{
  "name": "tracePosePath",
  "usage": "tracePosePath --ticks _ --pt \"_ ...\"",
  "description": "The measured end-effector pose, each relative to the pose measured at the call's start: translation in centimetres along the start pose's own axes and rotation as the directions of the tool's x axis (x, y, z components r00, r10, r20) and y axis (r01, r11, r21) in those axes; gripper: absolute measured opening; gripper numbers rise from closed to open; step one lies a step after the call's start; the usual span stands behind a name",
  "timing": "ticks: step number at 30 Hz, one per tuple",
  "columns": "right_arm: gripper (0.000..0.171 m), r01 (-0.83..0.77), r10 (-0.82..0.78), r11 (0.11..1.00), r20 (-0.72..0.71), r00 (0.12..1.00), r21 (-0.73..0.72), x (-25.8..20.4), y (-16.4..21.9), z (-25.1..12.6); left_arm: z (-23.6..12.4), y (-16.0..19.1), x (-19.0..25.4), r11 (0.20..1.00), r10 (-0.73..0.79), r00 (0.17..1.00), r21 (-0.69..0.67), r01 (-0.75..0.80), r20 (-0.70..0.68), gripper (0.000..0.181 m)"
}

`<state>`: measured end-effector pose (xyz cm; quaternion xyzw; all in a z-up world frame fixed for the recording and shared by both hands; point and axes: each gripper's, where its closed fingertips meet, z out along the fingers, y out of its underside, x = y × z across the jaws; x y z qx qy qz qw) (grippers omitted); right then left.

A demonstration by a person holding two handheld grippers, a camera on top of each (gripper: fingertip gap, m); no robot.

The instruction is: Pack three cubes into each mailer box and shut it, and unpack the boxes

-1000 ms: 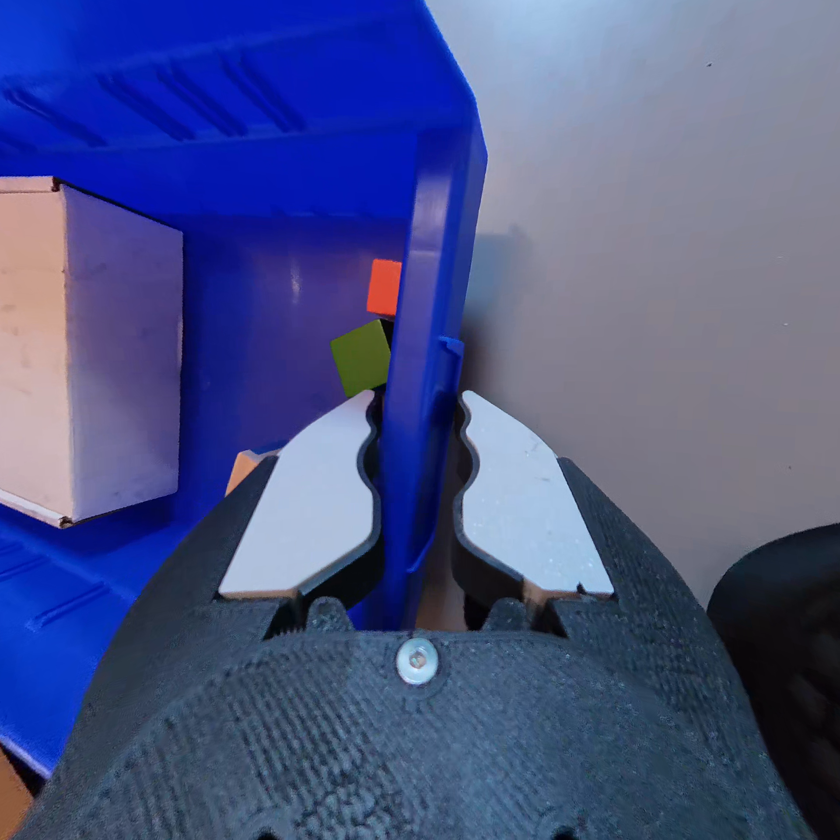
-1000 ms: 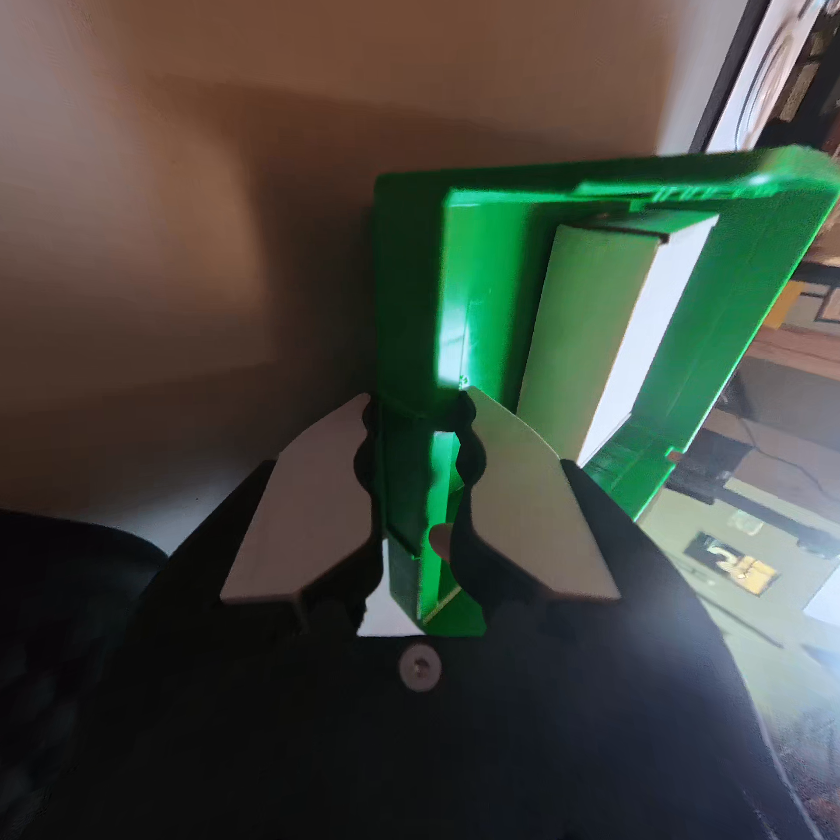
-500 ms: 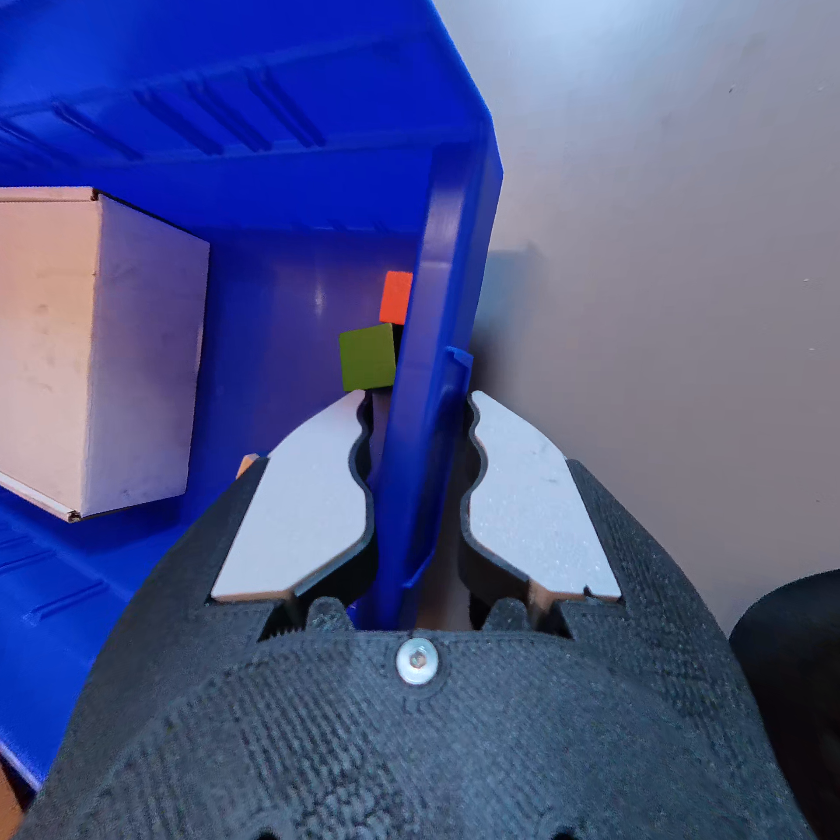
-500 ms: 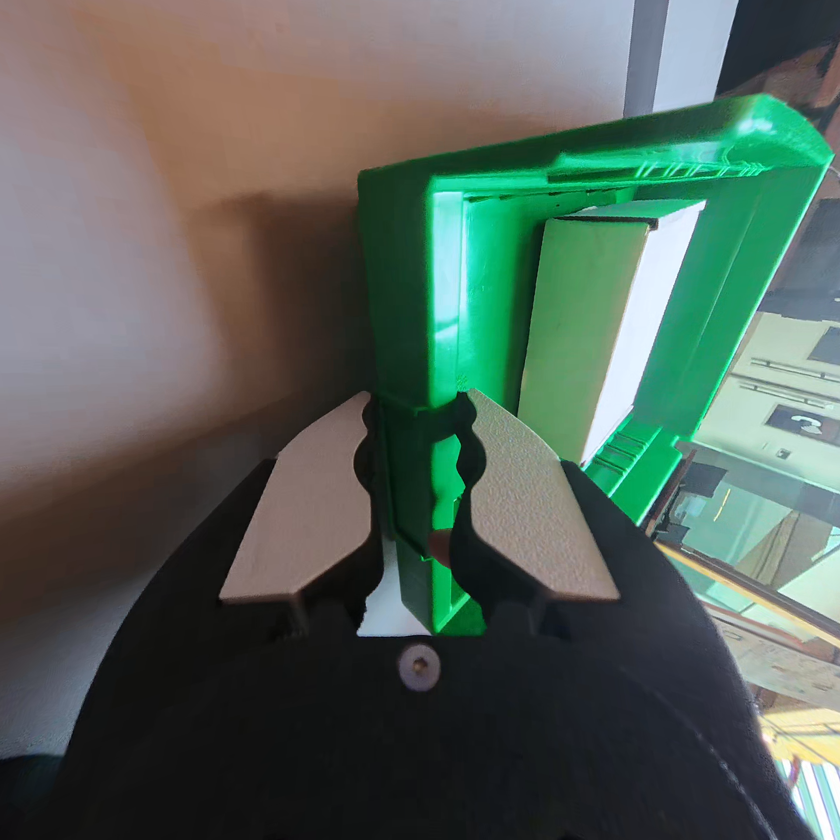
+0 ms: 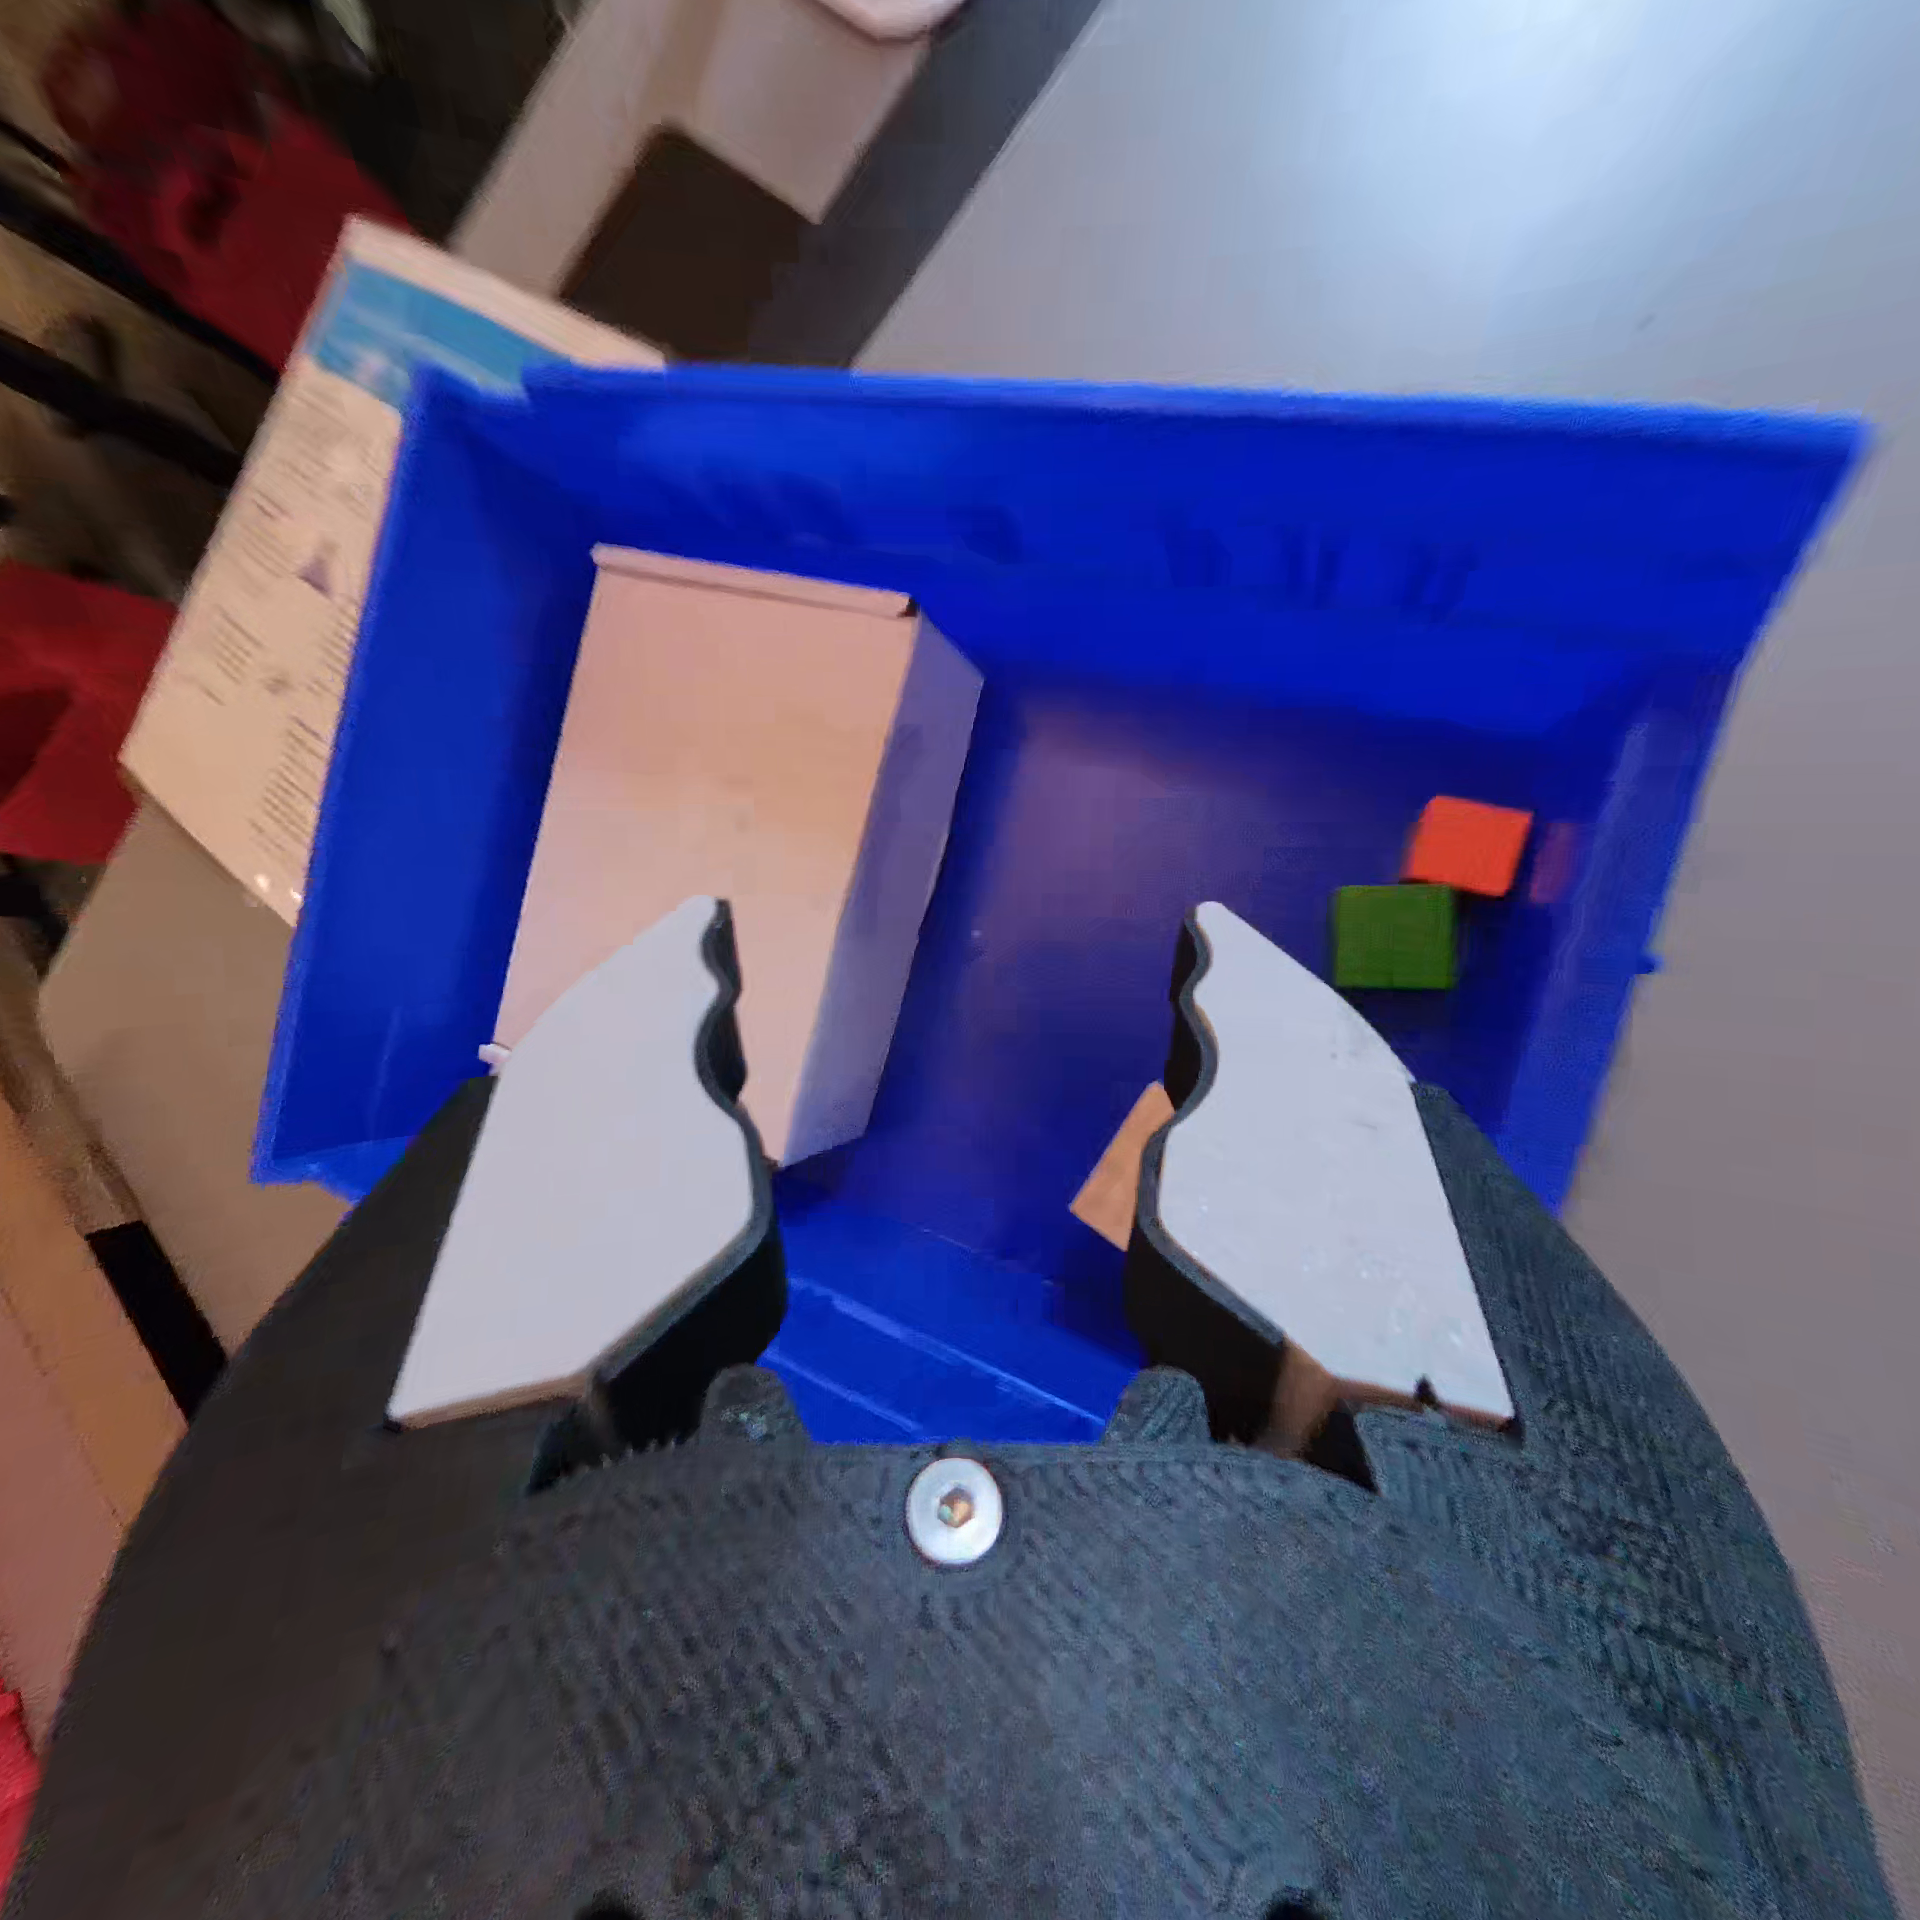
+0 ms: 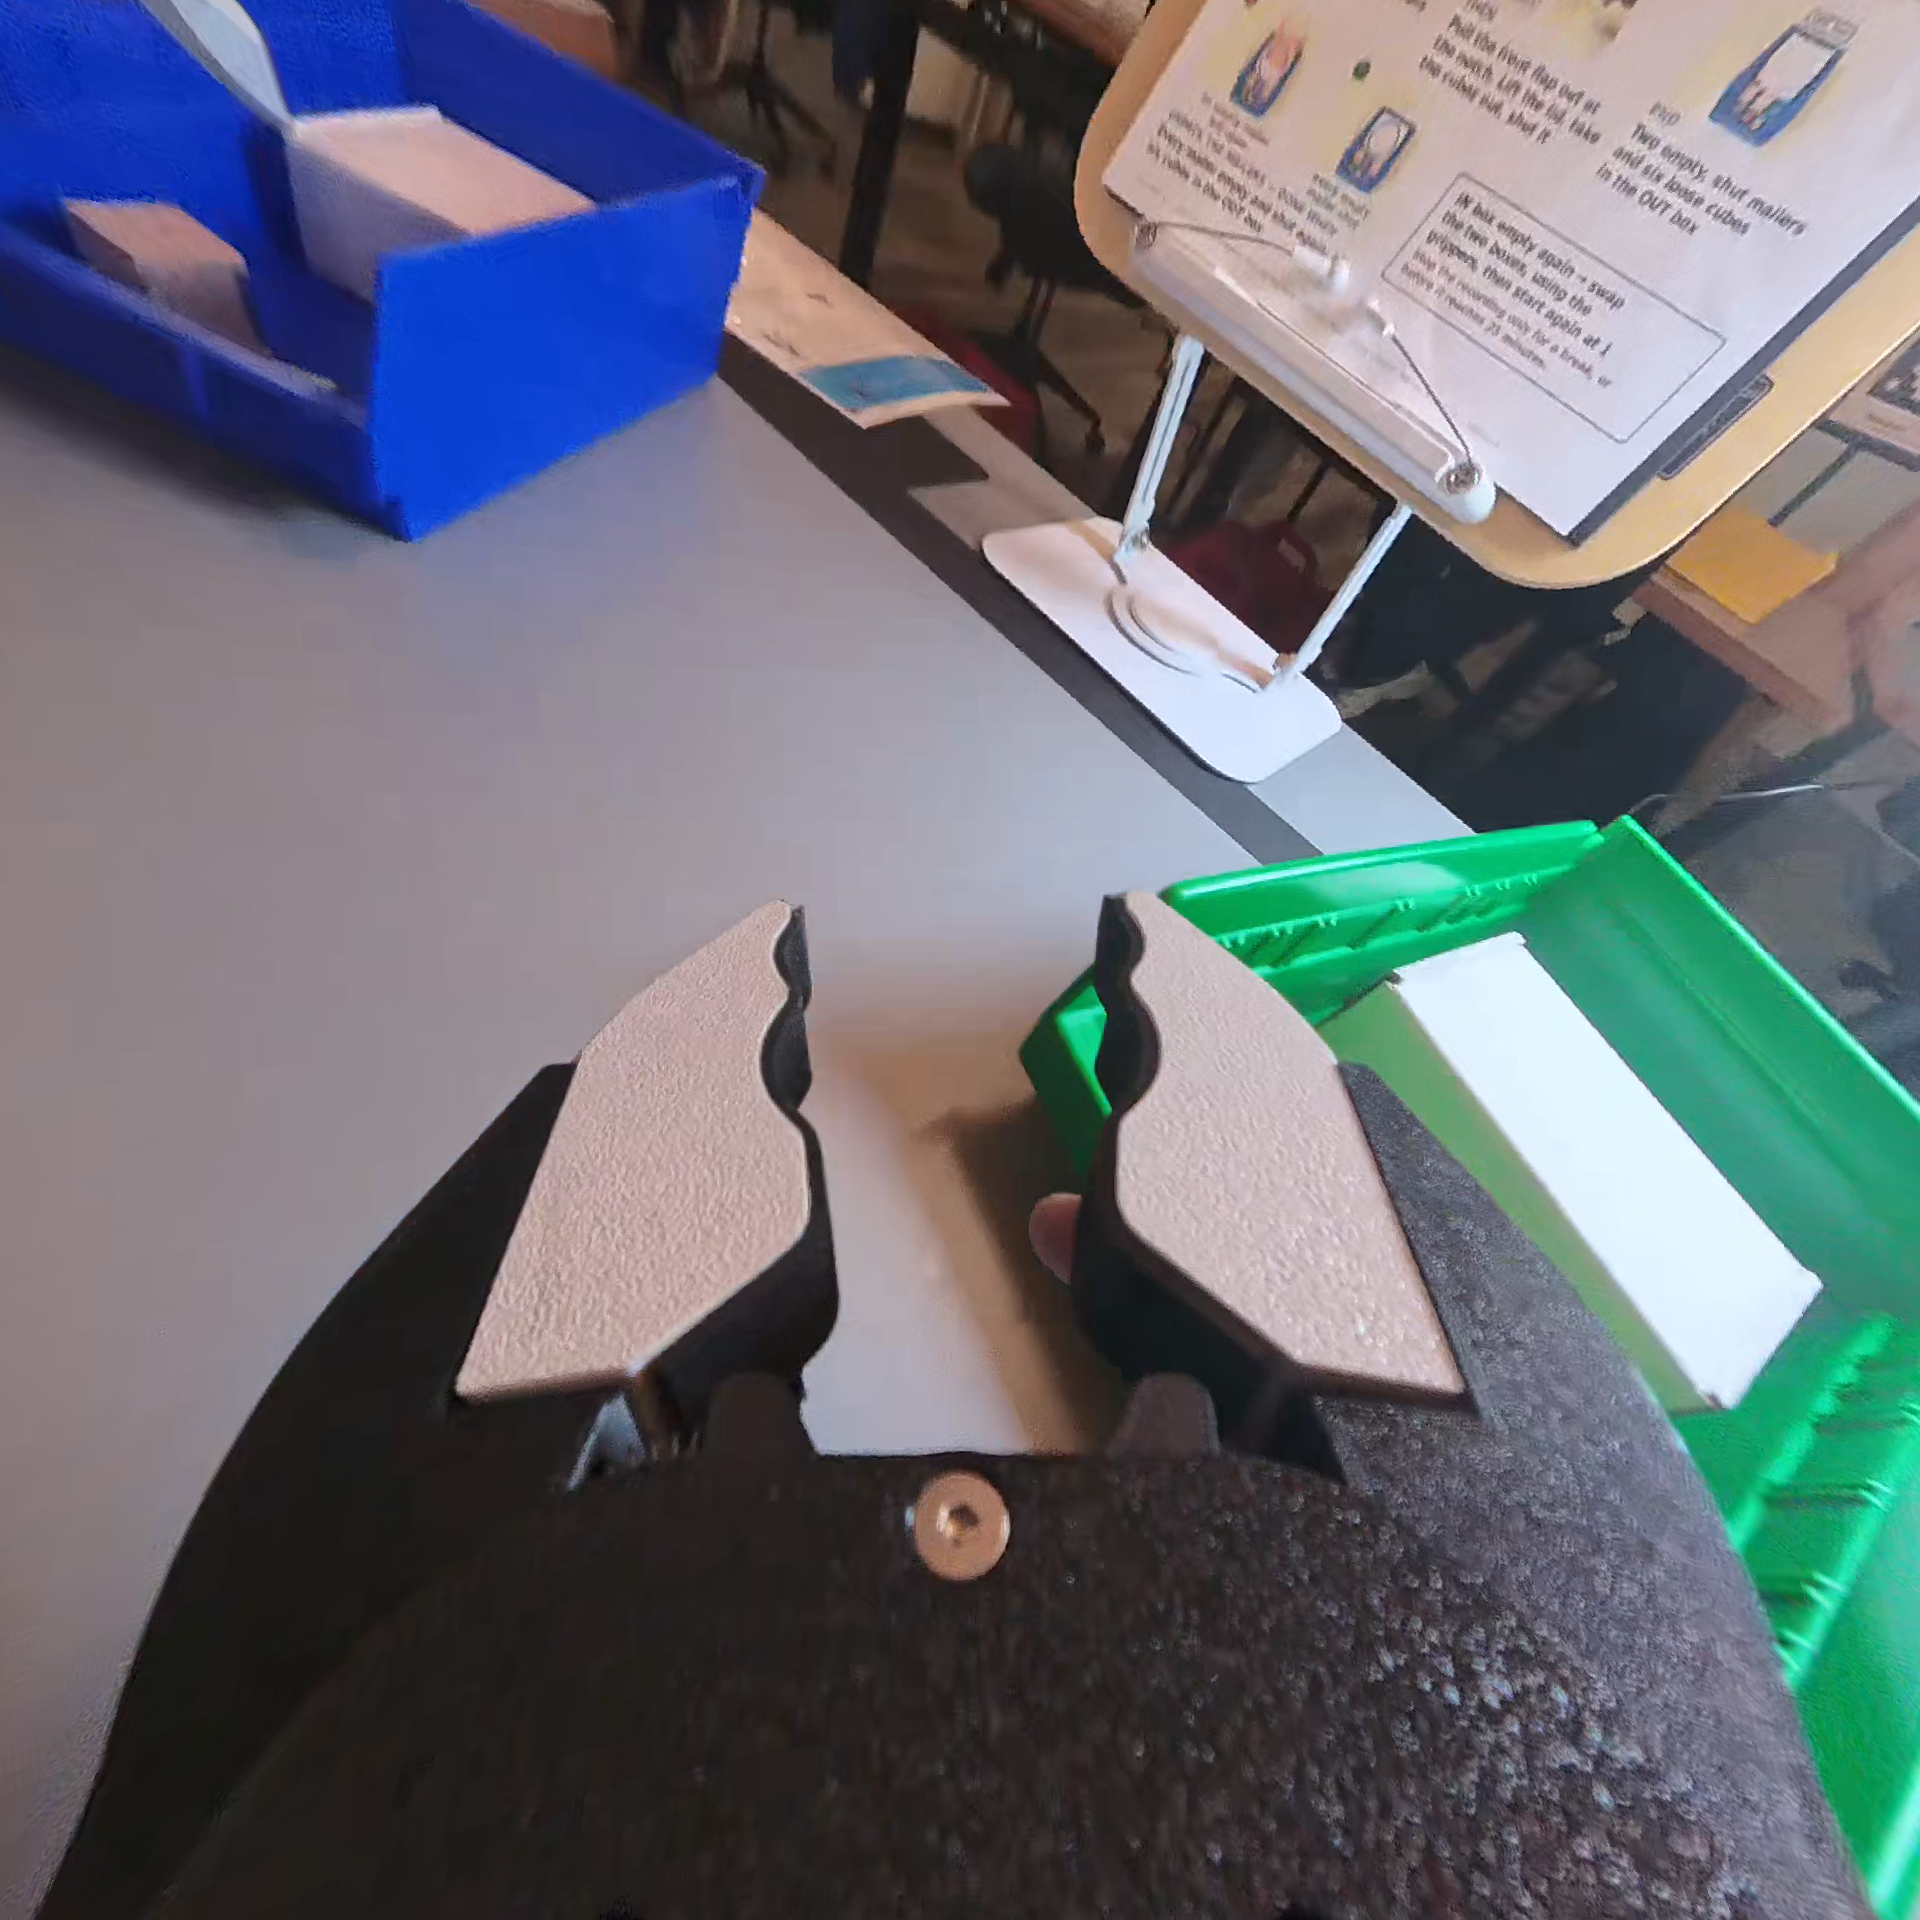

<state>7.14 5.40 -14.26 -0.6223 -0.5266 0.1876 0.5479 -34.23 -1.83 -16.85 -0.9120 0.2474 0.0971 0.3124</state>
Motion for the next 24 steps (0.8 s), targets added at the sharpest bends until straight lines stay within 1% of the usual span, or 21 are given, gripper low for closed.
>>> tracePosePath --ticks 1,3,5,8,11,12,14,16,20,24 --pt "0.052 -0.006 0.005 1.000 0.010 1.000 0.027 -0.4 -0.1 0.2 1.3 0.6 -1.2 0.998 0.008 1.000 -0.060 -0.009 -0.021 0.083" --pt "0.052 0.009 -0.010 0.999 0.018 1.000 0.049 -1.1 0.3 0.8 3.6 2.2 -3.2 0.980 0.035 0.998 -0.192 -0.046 -0.061 0.091" --pt "0.052 0.024 -0.025 0.999 0.045 0.999 0.036 -1.9 1.0 1.3 5.3 3.6 -4.9 0.952 0.031 0.994 -0.299 -0.062 -0.105 0.099" --pt "0.052 0.037 -0.039 0.999 0.060 0.997 0.030 -2.3 1.7 1.5 7.1 4.1 -6.7 0.928 0.016 0.987 -0.366 -0.073 -0.157 0.110" --pt "0.051 0.023 -0.025 0.999 0.087 0.996 0.026 -2.6 2.2 1.7 8.5 4.7 -6.8 0.897 -0.004 0.972 -0.431 -0.100 -0.234 0.122" --pt "0.050 0.021 -0.023 0.999 0.095 0.995 0.025 -2.7 2.4 1.7 8.9 4.8 -7.1 0.885 0.017 0.971 -0.449 -0.125 -0.237 0.125" --pt "0.049 0.020 -0.023 1.000 0.102 0.995 0.024 -2.7 2.7 1.7 9.0 4.4 -7.2 0.881 0.004 0.965 -0.456 -0.128 -0.262 0.126" --pt "0.048 0.014 -0.017 1.000 0.116 0.993 0.026 -2.9 2.8 1.7 9.4 4.5 -7.8 0.870 0.049 0.967 -0.466 -0.164 -0.249 0.121" --pt "0.046 0.019 -0.023 0.999 0.127 0.992 0.032 -2.9 2.8 1.8 10.0 4.4 -8.4 0.845 0.115 0.970 -0.492 -0.209 -0.214 0.123" --pt "0.046 0.010 -0.014 1.000 0.152 0.988 0.030 -3.3 3.0 2.0 10.1 4.3 -8.6 0.833 0.131 0.967 -0.504 -0.227 -0.220 0.122"
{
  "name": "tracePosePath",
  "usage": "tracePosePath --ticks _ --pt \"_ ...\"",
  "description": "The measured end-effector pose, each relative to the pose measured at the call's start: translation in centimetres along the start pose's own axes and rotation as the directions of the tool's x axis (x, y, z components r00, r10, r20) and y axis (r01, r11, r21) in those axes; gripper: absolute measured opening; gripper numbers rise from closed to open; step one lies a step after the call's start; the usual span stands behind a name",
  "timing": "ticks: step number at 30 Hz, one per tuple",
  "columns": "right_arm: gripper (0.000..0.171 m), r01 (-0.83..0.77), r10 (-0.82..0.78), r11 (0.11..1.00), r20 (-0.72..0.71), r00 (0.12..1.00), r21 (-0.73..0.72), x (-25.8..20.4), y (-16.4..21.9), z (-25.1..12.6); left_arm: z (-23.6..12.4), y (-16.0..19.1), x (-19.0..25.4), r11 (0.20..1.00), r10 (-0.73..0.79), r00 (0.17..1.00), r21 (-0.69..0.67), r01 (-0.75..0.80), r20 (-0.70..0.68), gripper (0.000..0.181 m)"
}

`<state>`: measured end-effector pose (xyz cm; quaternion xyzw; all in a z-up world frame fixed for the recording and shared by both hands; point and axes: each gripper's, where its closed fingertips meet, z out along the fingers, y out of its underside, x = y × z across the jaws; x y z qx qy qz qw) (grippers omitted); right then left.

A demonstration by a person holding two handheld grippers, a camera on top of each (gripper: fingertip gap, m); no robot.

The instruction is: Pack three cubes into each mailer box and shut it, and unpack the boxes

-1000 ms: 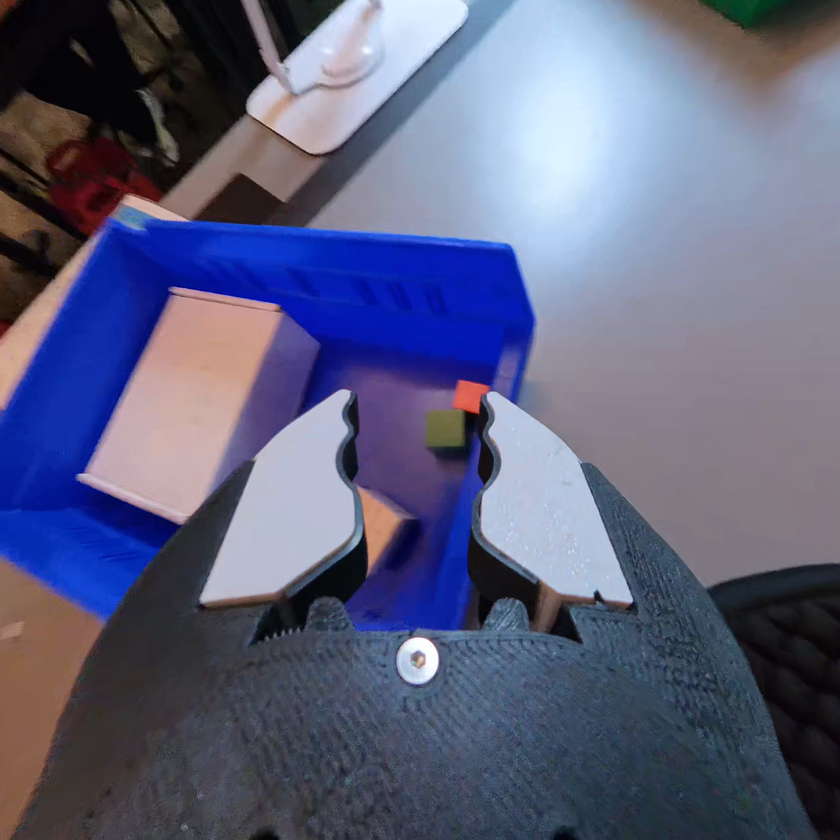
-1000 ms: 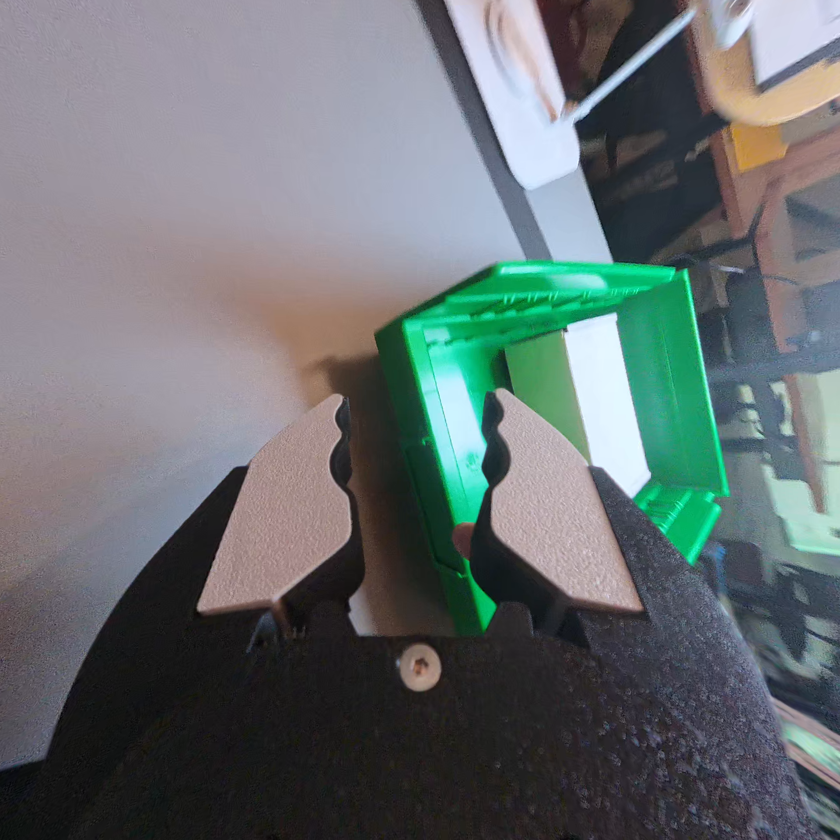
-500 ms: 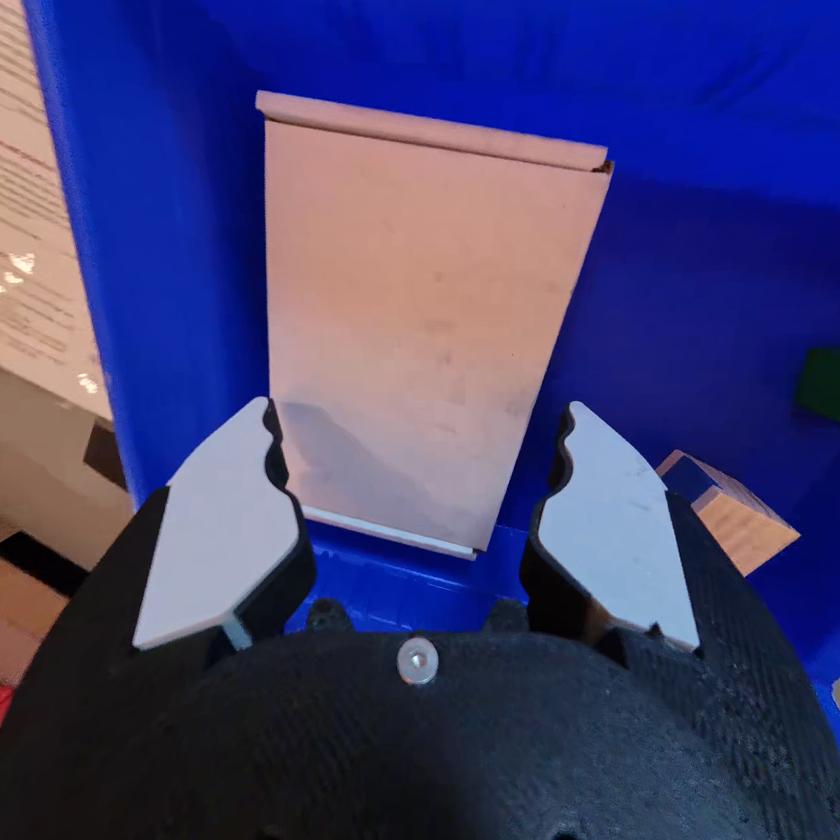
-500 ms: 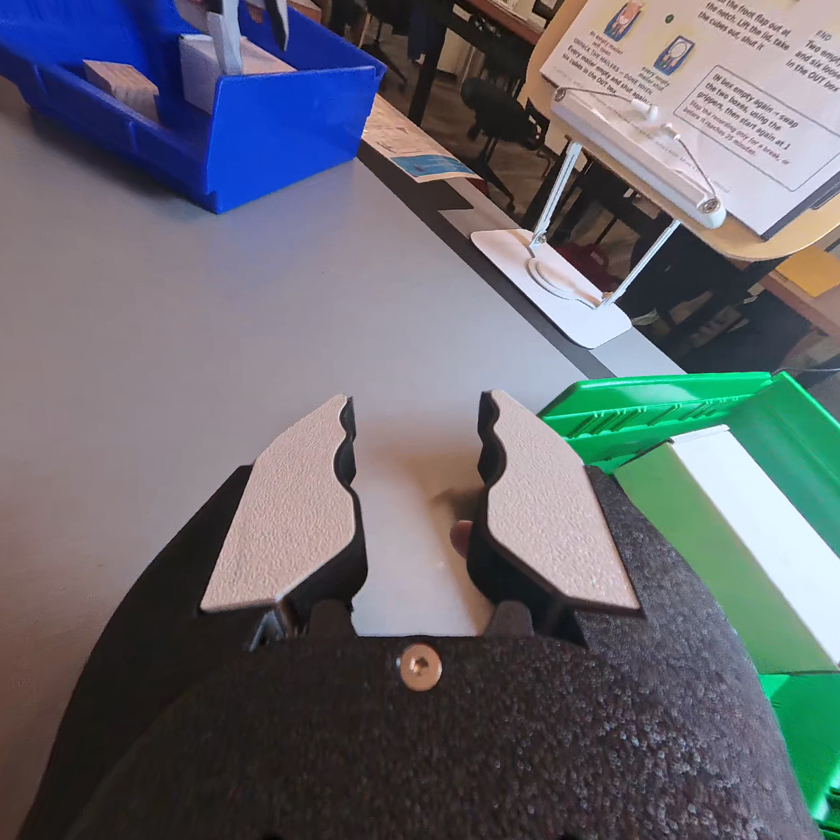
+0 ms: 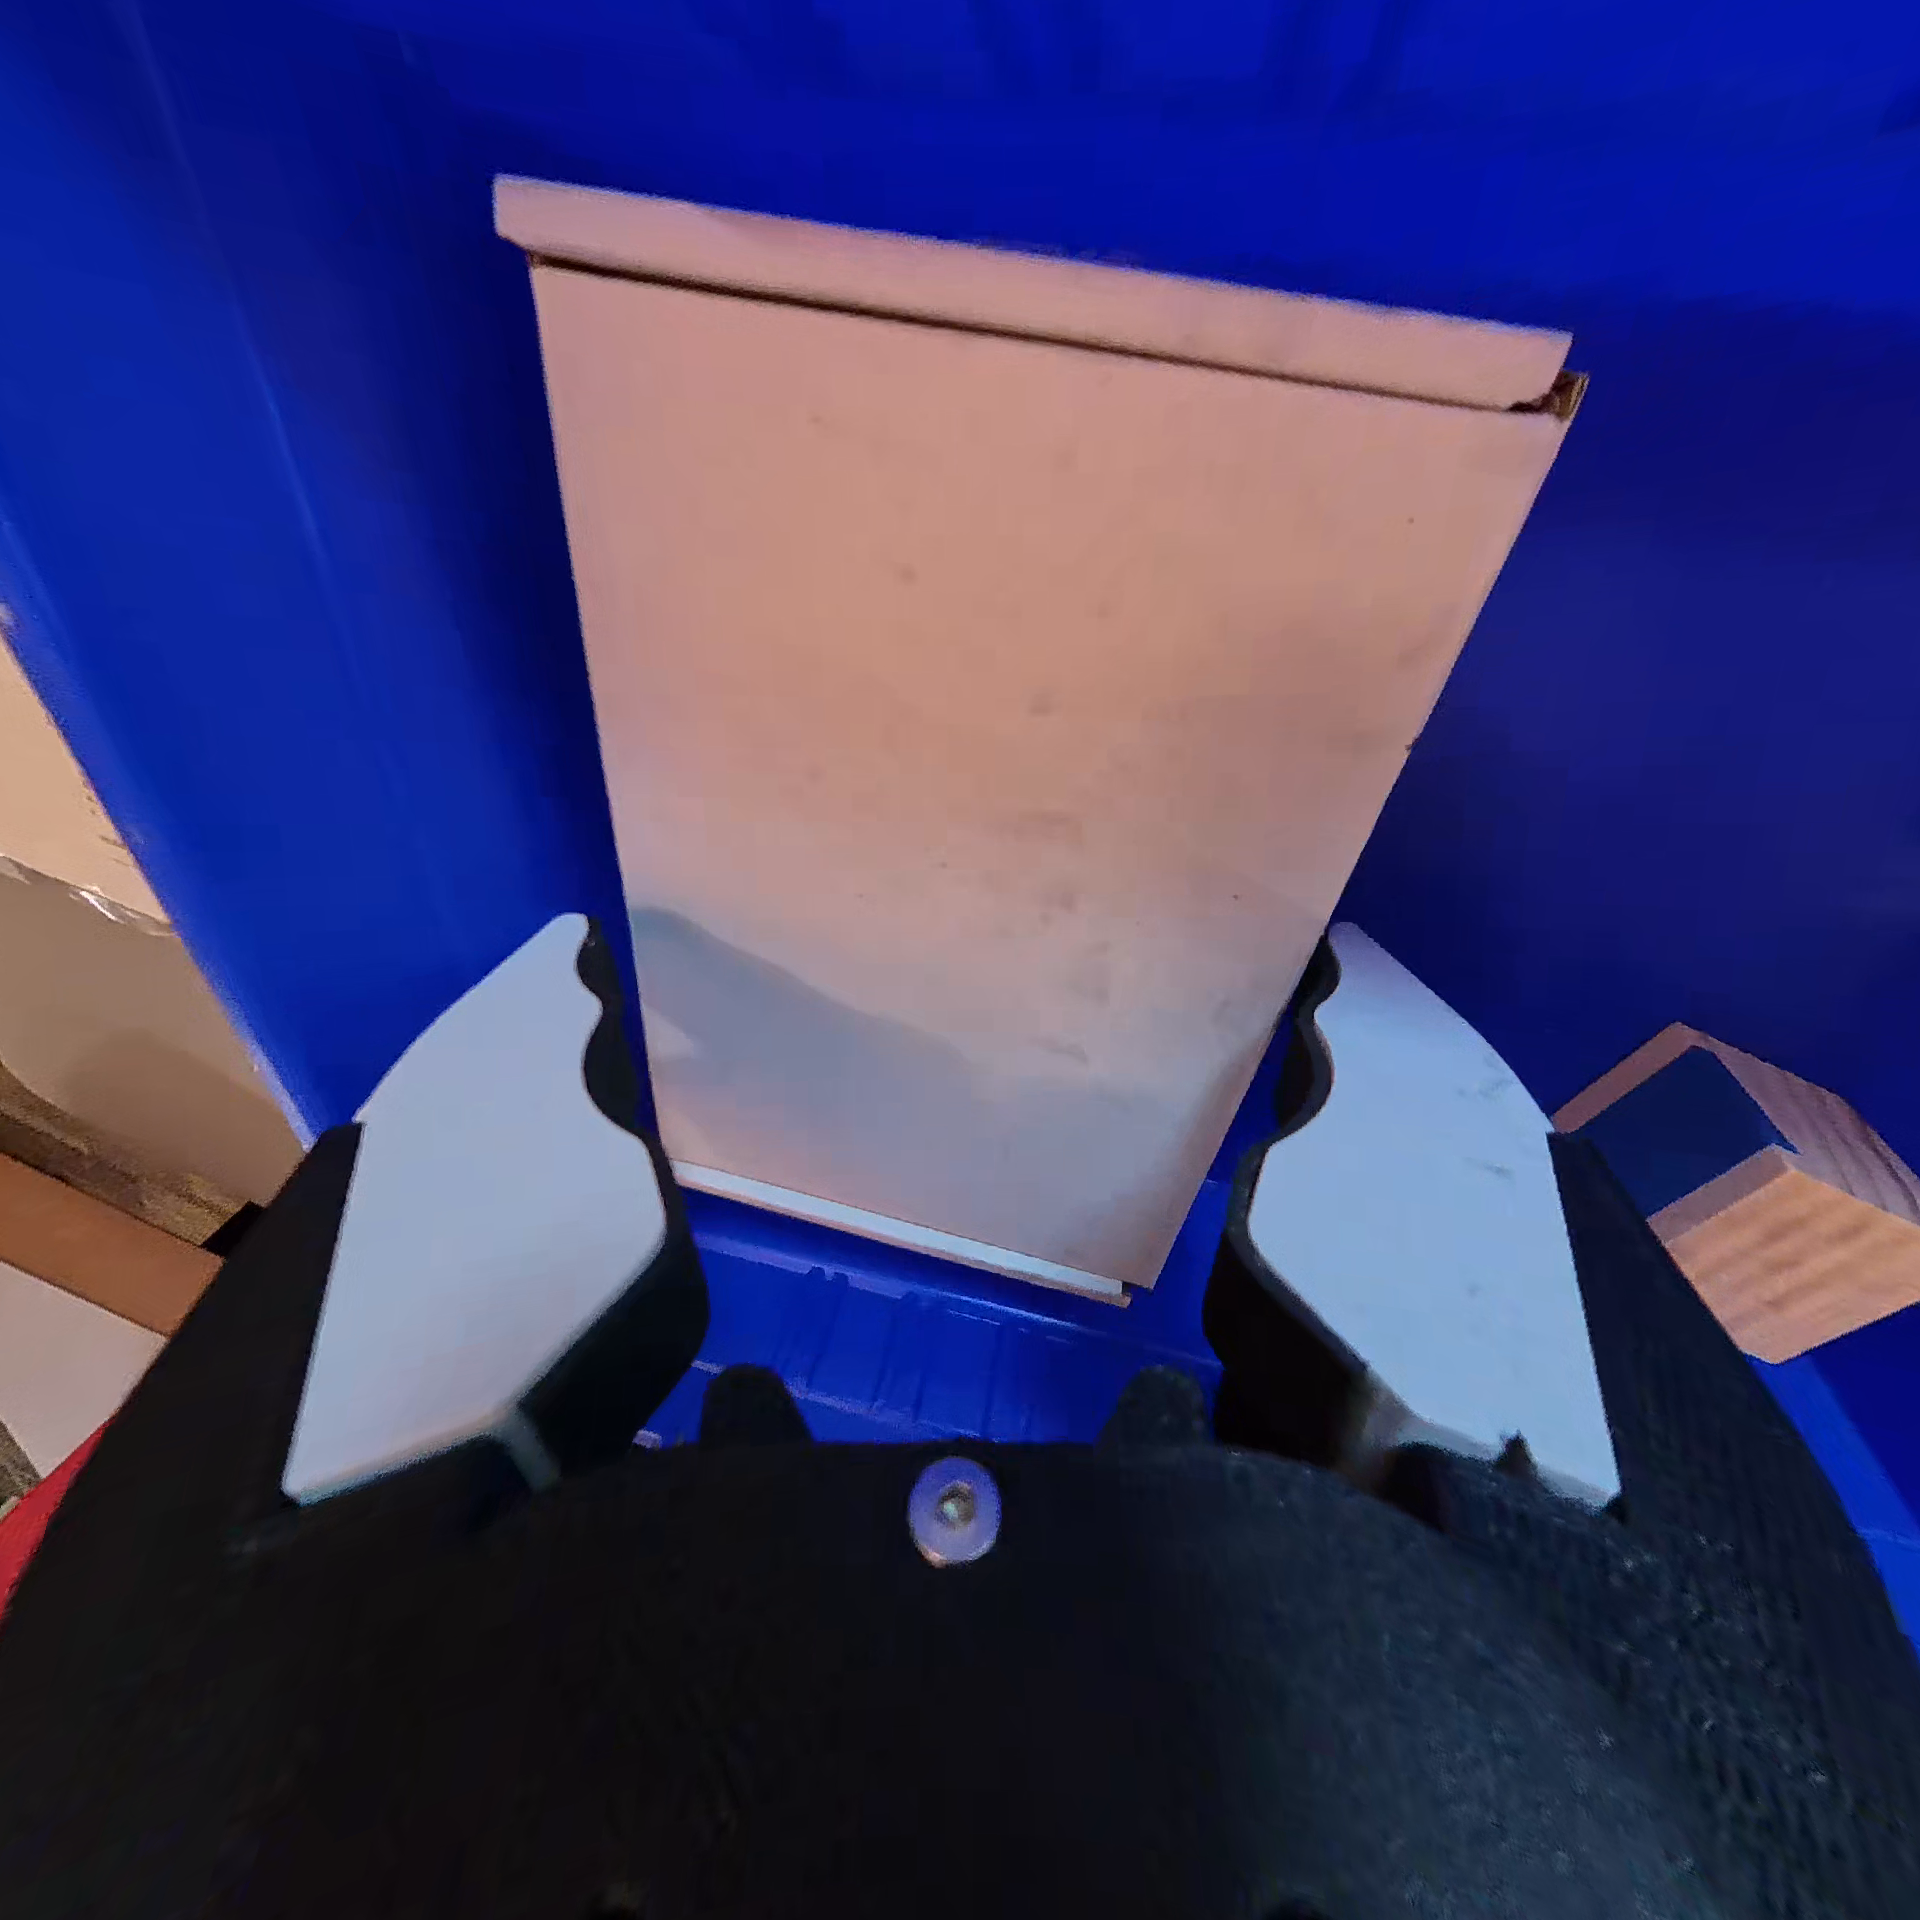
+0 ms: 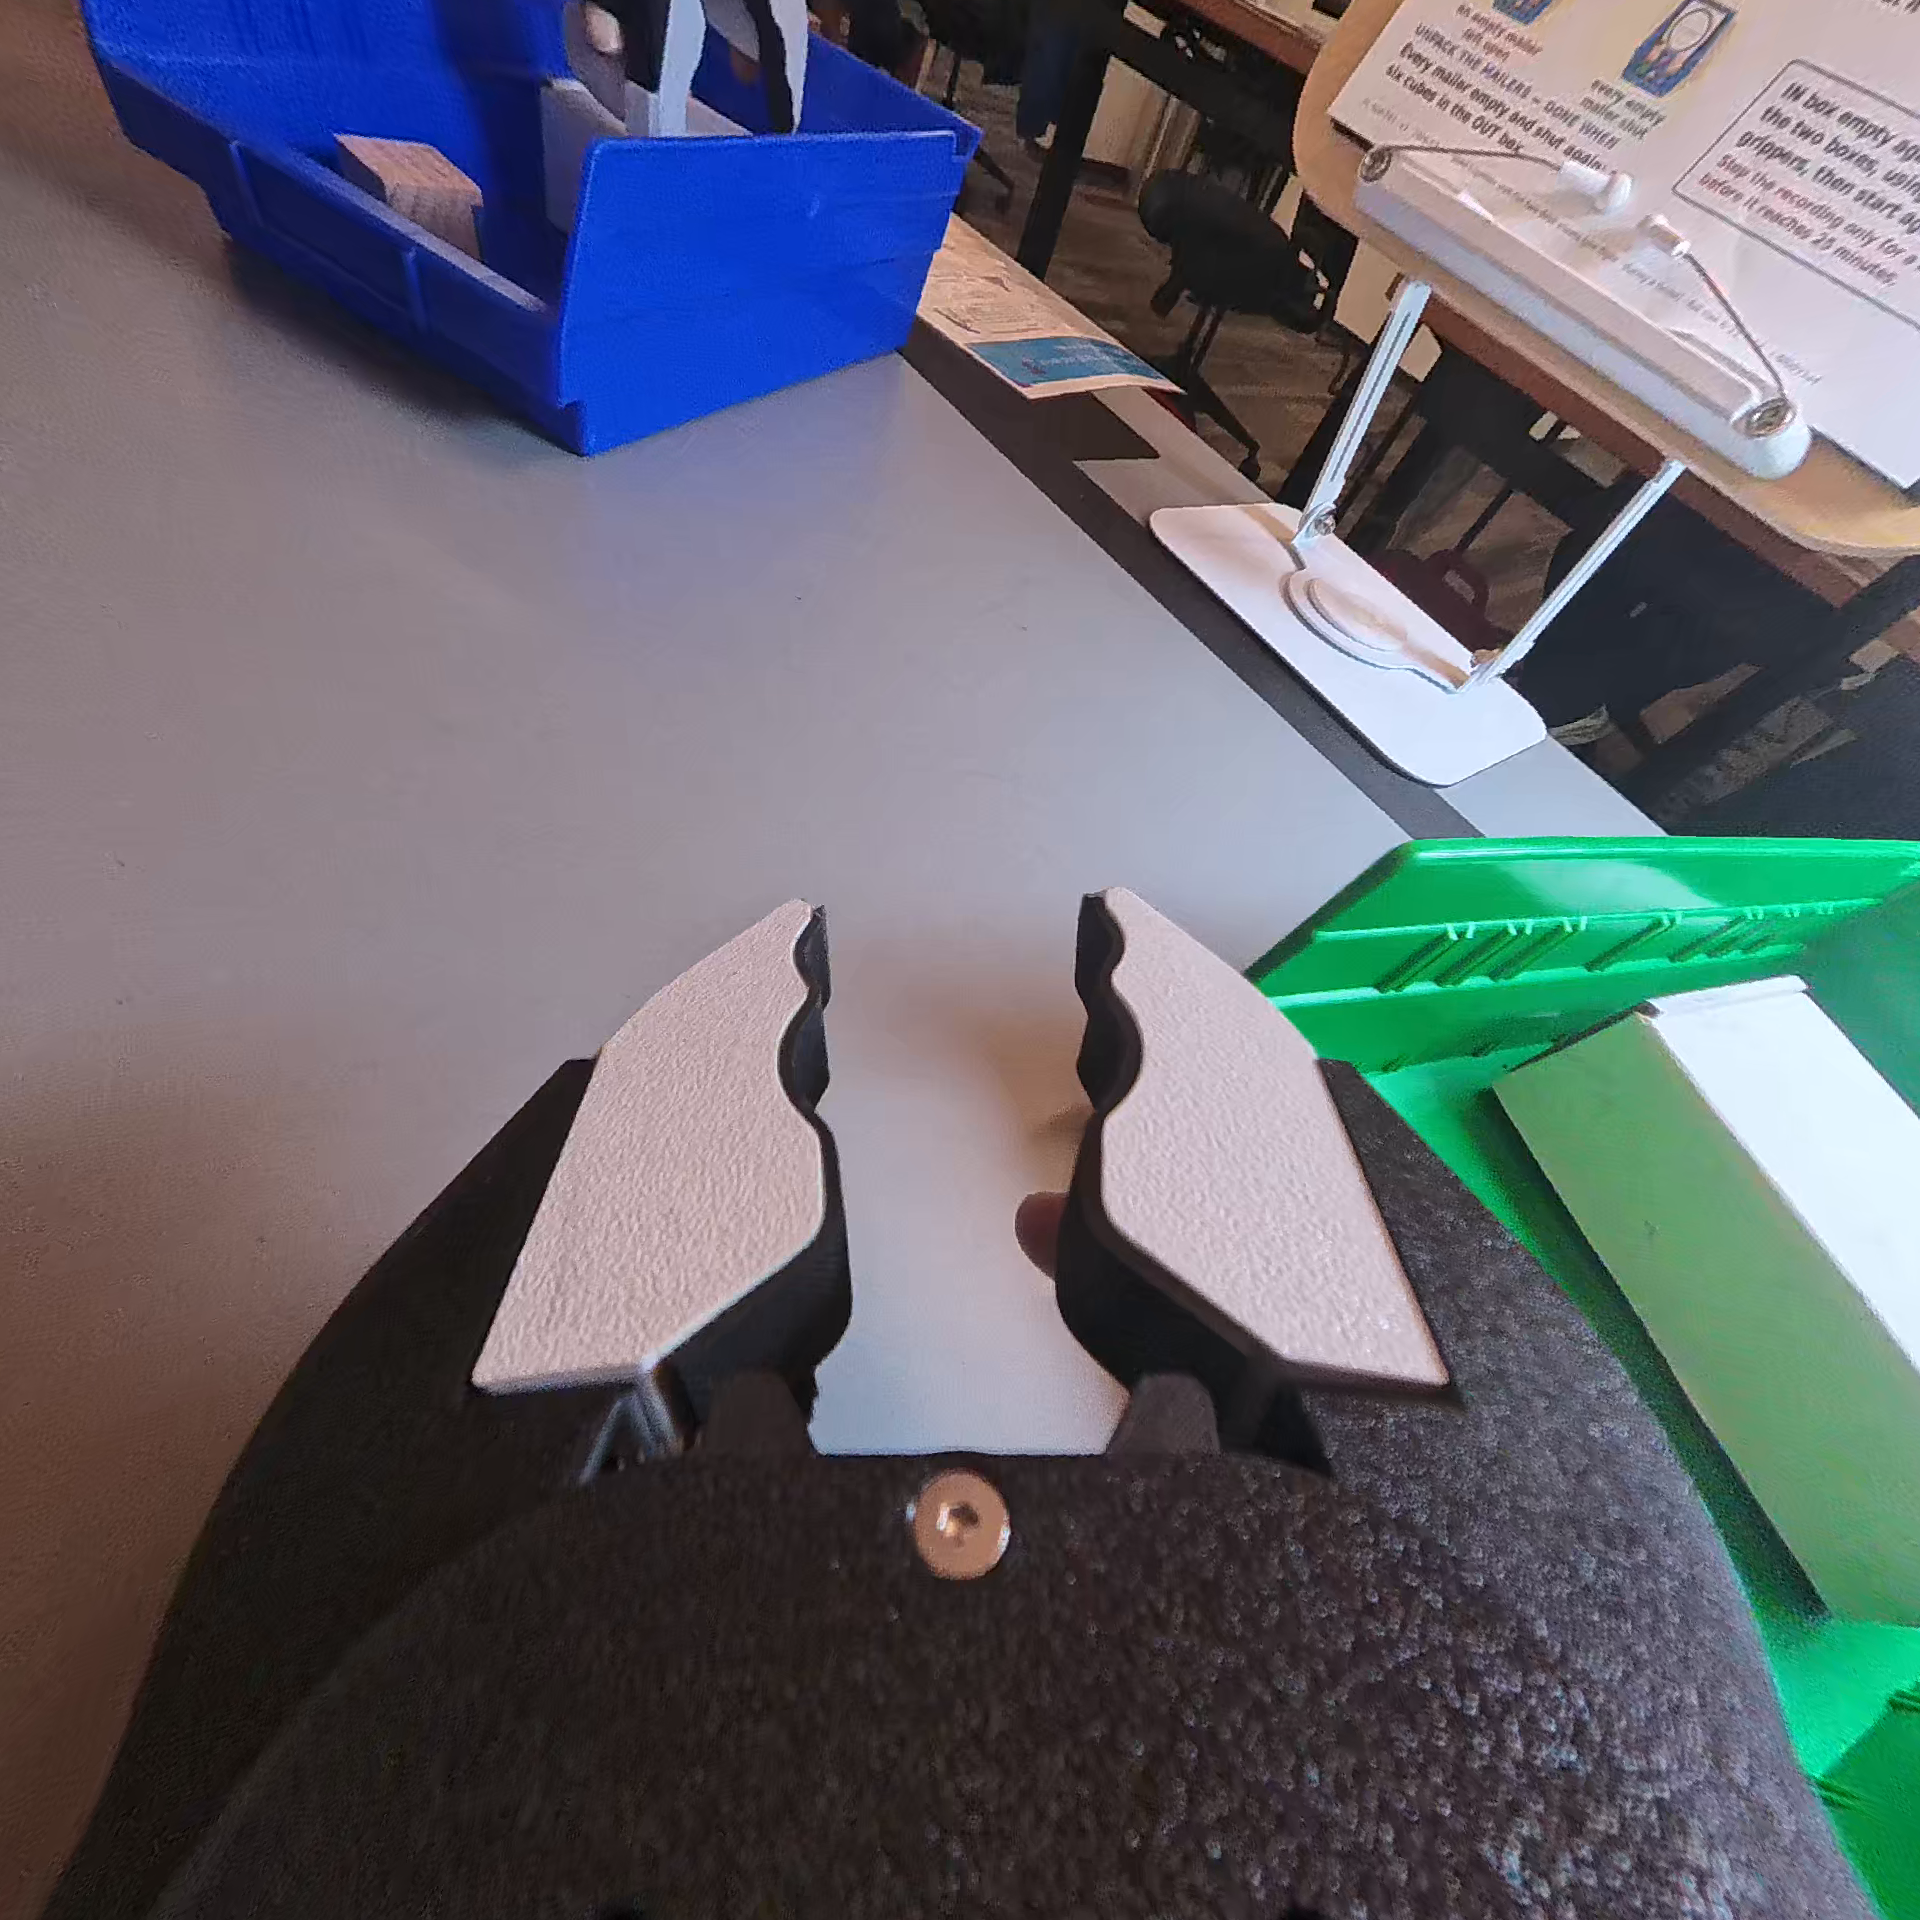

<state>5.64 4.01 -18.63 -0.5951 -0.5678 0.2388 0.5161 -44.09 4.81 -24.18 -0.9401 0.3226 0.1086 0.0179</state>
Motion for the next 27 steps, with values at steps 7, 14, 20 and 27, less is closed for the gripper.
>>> tracePosePath --ticks 7,14,20,27 --pt "0.044 0.027 -0.027 1.000 0.033 0.999 -0.010 -0.7 0.4 0.1 1.2 -0.1 -0.3 0.999 0.035 0.998 -0.019 -0.034 0.061 0.125" --pt "0.042 0.047 -0.047 0.999 0.014 0.999 0.006 -0.5 -0.1 -0.7 0.3 -0.3 1.9 0.998 0.059 0.998 0.018 -0.059 0.025 0.122" --pt "0.041 0.021 -0.022 0.999 0.017 1.000 0.048 -0.3 -0.8 -1.2 -4.2 -0.8 2.6 0.974 0.013 0.998 0.224 -0.025 0.055 0.060" --pt "0.041 0.039 -0.040 0.998 0.028 0.999 0.056 -0.9 -1.2 -1.3 -3.8 1.2 2.1 0.981 -0.005 0.989 0.191 -0.023 0.145 0.062"
